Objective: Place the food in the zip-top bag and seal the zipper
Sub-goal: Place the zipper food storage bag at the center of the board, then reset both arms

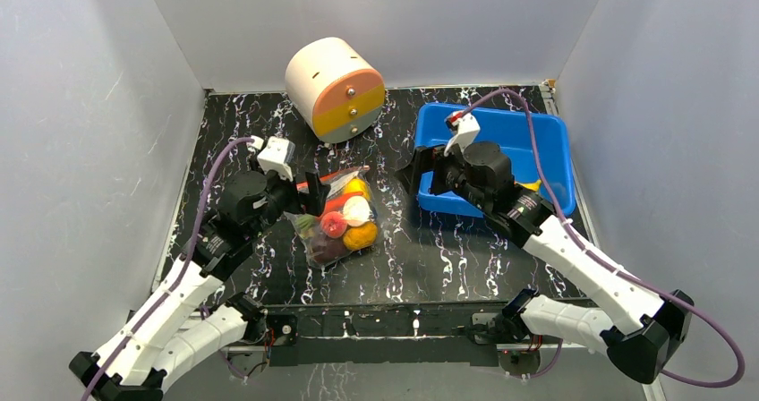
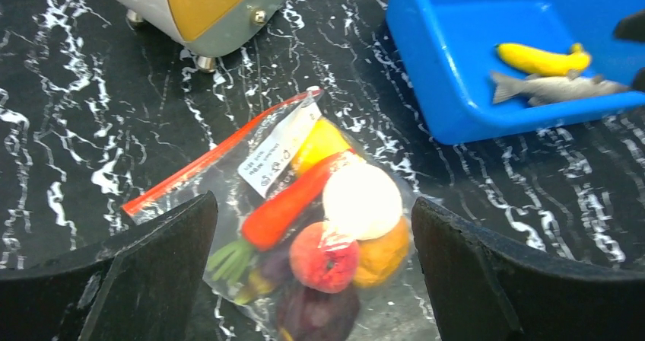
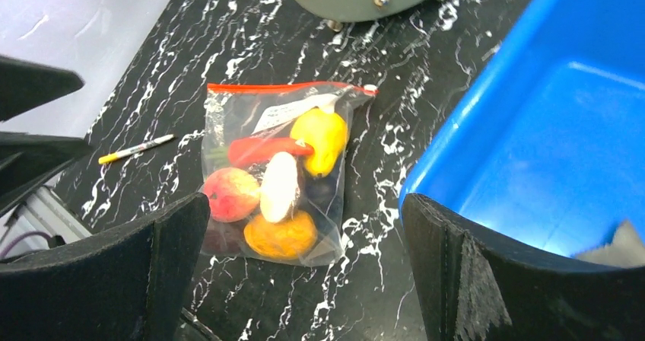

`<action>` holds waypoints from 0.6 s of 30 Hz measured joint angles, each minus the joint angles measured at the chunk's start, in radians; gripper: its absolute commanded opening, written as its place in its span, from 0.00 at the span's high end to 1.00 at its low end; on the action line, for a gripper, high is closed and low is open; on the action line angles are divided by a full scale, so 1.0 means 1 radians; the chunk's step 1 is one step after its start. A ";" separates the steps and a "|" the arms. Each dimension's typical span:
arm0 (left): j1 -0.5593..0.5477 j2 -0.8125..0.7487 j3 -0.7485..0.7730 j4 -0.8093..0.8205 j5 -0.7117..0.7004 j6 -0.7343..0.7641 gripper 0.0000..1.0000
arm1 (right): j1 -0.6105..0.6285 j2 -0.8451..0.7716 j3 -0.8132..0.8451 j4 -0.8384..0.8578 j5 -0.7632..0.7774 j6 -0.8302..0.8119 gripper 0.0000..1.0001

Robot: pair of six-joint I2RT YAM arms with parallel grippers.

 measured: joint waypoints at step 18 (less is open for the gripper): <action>0.000 -0.106 0.092 -0.070 -0.031 -0.174 0.02 | 0.000 -0.159 -0.012 -0.106 0.257 0.152 0.02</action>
